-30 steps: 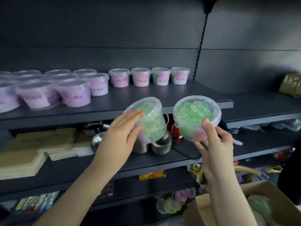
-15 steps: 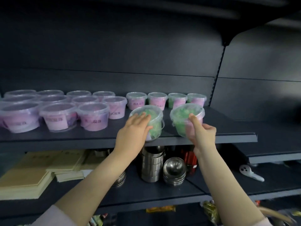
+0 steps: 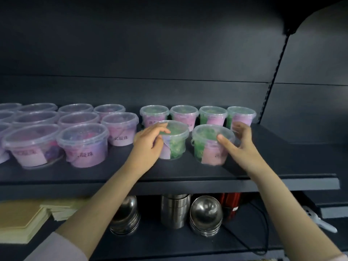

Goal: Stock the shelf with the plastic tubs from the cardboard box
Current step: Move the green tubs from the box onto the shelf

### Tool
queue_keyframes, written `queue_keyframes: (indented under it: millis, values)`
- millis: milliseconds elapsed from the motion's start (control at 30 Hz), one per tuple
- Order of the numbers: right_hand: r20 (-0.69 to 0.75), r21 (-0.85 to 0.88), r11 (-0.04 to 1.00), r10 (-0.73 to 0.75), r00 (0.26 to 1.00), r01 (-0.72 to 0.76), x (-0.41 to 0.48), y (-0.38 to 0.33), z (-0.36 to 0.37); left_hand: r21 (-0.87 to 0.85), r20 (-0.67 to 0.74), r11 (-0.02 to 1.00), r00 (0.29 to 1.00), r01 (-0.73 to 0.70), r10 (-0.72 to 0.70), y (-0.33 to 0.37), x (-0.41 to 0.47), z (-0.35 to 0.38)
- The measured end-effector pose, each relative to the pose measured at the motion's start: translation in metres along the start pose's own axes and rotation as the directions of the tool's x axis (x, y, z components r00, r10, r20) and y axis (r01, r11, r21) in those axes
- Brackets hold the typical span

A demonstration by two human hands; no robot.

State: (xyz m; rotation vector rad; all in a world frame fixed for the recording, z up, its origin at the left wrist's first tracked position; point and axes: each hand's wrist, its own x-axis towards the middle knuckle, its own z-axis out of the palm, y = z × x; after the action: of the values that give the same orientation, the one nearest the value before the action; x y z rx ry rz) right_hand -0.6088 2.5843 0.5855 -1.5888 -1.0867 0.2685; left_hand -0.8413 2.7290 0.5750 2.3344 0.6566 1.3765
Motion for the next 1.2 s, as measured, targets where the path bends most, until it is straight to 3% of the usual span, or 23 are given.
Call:
queue_keyframes:
  millis: [67,167,300,400,500,667,1200]
  values:
    - [0.089,-0.1,0.992,-0.072,0.993,0.081,0.016,0.004,-0.002,0.166,0.004,0.985,0.999,-0.035,0.035,-0.004,0.009,0.004]
    - [0.099,-0.252,0.962,-0.085,0.991,0.108,0.046,0.005,-0.001,0.307,0.082,0.942,0.99,-0.135,0.115,-0.005,0.026,0.016]
    - [0.084,-0.48,0.863,-0.135,0.987,0.158,0.082,0.008,-0.001,0.049,0.077,0.999,0.997,-0.019,0.016,-0.011,0.037,0.024]
    - [0.026,-0.375,0.899,-0.234,0.972,0.227,0.094,0.024,0.001,0.022,-0.01,0.999,1.0,0.029,-0.029,-0.029,0.039,0.017]
    - [0.041,-0.224,0.935,-0.273,0.961,0.275,0.103,0.031,-0.002,0.144,0.059,0.987,0.995,0.067,-0.076,-0.041,0.044,0.012]
    - [0.099,-0.204,0.933,-0.281,0.955,0.296,0.103,0.041,0.005,0.242,0.012,0.968,0.997,0.073,-0.078,-0.043,0.043,0.018]
    - [0.064,-0.161,0.95,-0.261,0.963,0.268,0.112,0.047,0.024,0.223,0.021,0.972,0.997,0.071,-0.078,-0.056,0.044,0.024]
